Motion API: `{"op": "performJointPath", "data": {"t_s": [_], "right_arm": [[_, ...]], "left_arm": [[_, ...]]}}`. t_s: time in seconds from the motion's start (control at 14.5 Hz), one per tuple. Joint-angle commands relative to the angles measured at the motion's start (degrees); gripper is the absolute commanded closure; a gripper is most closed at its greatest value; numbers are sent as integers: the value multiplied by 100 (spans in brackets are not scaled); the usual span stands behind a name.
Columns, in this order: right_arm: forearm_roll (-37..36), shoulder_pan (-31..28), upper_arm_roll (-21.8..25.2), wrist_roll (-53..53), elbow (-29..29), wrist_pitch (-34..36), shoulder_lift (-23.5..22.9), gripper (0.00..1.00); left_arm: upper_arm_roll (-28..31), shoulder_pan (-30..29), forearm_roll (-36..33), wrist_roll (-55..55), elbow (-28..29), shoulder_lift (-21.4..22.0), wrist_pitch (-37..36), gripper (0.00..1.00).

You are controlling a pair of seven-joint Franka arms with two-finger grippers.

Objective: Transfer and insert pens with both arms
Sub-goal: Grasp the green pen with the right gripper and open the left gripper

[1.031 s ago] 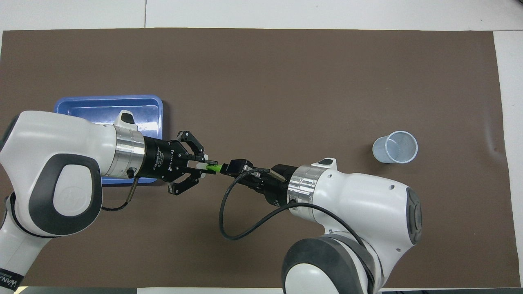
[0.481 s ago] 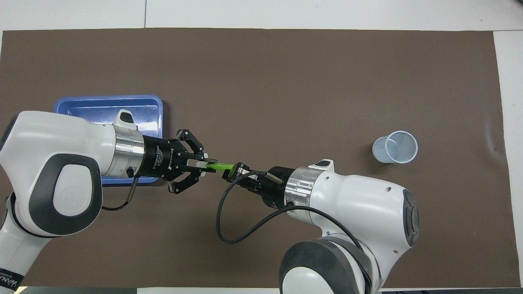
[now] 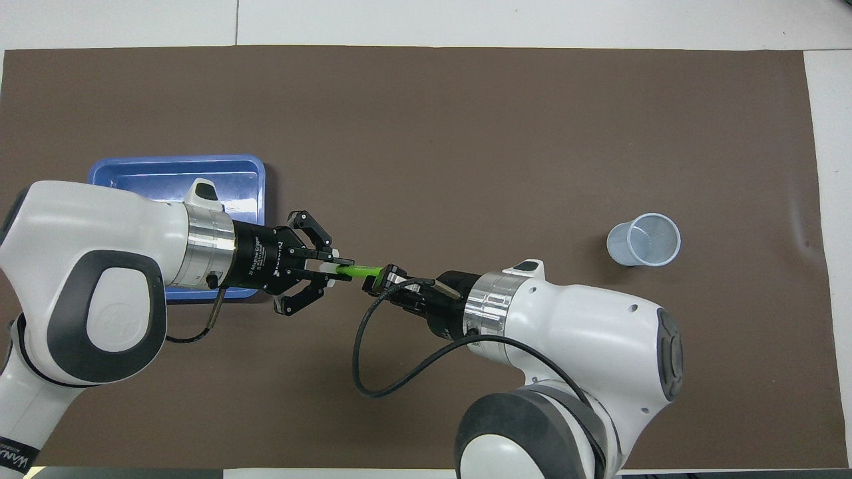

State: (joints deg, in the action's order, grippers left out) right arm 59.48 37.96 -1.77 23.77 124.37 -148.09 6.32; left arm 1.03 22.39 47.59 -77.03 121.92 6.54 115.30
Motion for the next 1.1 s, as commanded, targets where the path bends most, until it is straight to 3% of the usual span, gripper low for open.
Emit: {"op": "performJointPath", "data": {"t_s": [0.0,0.28,0.34,0.41,0.55,0.69,0.83,0.96,1.03], "right_arm": [[3,-43,19,-57,-53,-106,-69,94],[3,-60,19,-48,-53,-106,-69,94],[3,-60,19,-39,-70,-106,-78,86],[3,-60,19,-31,-114,-106,-96,54],[3,-130,19,-22,-132,-97,-113,37],[3,-148,19,-39,-132,-115,-122,38],[3,-183,19,-48,-141,-115,-122,46],[-6,-166,10,-57,-132,-115,-113,64],[-6,-140,10,-40,-132,-115,-113,64]], "left_arm": [[46,81,136,-31,183,172,72,100],[46,81,180,-31,183,172,81,100],[46,72,180,-31,183,172,89,100],[46,81,180,-31,183,172,89,100],[46,72,198,-31,183,172,89,100],[46,72,207,-31,183,172,89,100],[46,72,207,-31,183,172,89,100],[46,72,207,-31,183,172,89,100],[46,72,207,-31,183,172,89,100]]}}
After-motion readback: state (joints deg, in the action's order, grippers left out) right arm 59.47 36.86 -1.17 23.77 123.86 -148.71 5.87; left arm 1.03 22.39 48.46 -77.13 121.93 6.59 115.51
